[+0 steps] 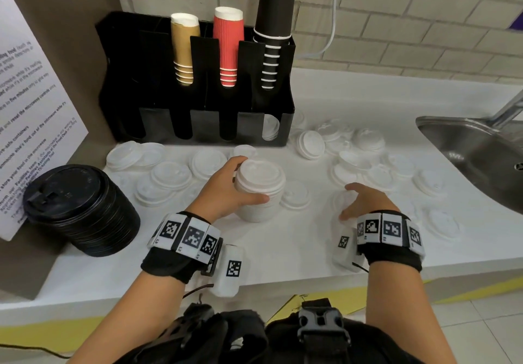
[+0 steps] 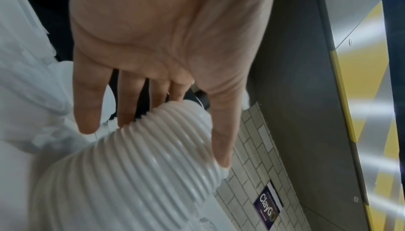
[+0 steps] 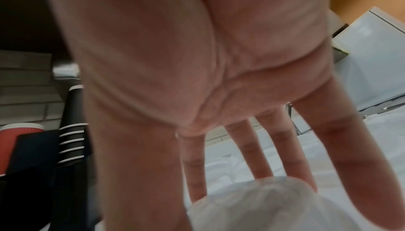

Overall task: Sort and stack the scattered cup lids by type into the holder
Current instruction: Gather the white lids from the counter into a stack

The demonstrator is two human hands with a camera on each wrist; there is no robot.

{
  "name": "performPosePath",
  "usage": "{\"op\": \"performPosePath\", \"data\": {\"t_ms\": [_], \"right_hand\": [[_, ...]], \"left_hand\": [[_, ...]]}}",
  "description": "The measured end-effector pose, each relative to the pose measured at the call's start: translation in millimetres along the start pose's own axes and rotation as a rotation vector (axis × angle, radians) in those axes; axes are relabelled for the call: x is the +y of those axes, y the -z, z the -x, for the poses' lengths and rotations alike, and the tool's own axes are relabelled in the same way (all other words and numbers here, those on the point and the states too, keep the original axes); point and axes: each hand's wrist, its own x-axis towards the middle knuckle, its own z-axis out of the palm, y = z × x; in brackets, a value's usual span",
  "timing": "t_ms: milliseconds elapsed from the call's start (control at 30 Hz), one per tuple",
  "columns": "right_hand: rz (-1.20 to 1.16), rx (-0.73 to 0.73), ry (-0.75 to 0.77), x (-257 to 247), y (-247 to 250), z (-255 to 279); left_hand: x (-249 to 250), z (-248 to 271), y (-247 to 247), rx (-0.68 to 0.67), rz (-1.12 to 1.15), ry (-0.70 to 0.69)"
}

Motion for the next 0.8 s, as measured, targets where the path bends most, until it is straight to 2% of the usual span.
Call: {"op": "performPosePath", "data": {"t_ms": [167,267,367,533,667,800], "right_hand": [[0.038,0.039,0.026,-8,0,3],[-0.024,0.102,0.079,-14,4,11],[-0.186,0.118,0.286,-27,13,23],[-0.467,0.044,0.66,-67,12,52],[-0.442,0.067,0.79,-94,-7,59],[-0.35,0.102,0.805,-109,-18,58]], "left_hand": [[-1,1,0,0.004,0.029,-0.001],[-2,0,0,0.028,0.027,-0.012],[-3,-1,-1,0.039,0.019,-0.022],[-5,-1,-3,0.054,0.022,-0.03],[-5,0,-4,0.063,0.028,-0.03],[-4,0,-4,0.06,0.066,0.009]]}}
